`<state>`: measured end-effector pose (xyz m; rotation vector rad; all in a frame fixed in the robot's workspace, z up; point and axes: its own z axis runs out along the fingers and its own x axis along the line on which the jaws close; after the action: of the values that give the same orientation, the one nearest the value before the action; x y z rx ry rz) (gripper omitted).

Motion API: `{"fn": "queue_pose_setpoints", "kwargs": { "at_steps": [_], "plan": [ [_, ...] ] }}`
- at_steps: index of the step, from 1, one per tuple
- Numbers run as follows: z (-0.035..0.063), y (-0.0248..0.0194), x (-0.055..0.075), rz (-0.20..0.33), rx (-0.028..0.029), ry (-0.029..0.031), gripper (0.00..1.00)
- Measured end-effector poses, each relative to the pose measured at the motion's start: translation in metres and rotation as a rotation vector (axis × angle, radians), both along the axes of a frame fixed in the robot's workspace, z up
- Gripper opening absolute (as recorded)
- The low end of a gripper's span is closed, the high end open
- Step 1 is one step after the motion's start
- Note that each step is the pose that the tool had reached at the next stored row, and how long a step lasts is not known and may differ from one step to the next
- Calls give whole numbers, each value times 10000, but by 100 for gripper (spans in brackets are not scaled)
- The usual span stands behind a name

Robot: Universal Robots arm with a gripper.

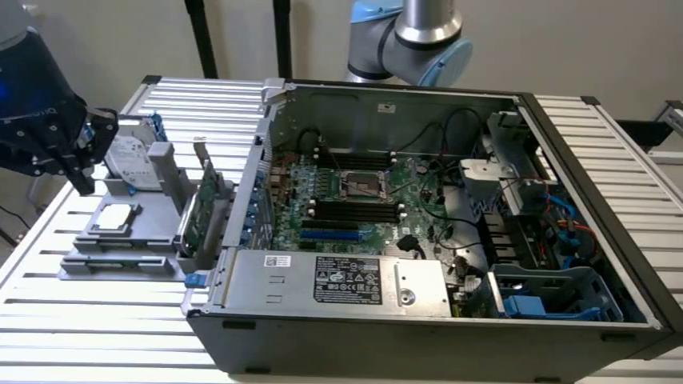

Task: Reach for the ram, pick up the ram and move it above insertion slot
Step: 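Pick up the ram and move it above insertion slot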

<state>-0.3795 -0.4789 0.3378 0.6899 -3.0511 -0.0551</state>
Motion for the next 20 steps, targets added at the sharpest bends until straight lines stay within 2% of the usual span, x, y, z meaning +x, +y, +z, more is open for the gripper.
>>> {"fn": "queue_pose_setpoints", "kwargs": {
  "at_steps": [20],
  "plan": [
    [0,0,0,3646,0,1,11]
  ]
}}
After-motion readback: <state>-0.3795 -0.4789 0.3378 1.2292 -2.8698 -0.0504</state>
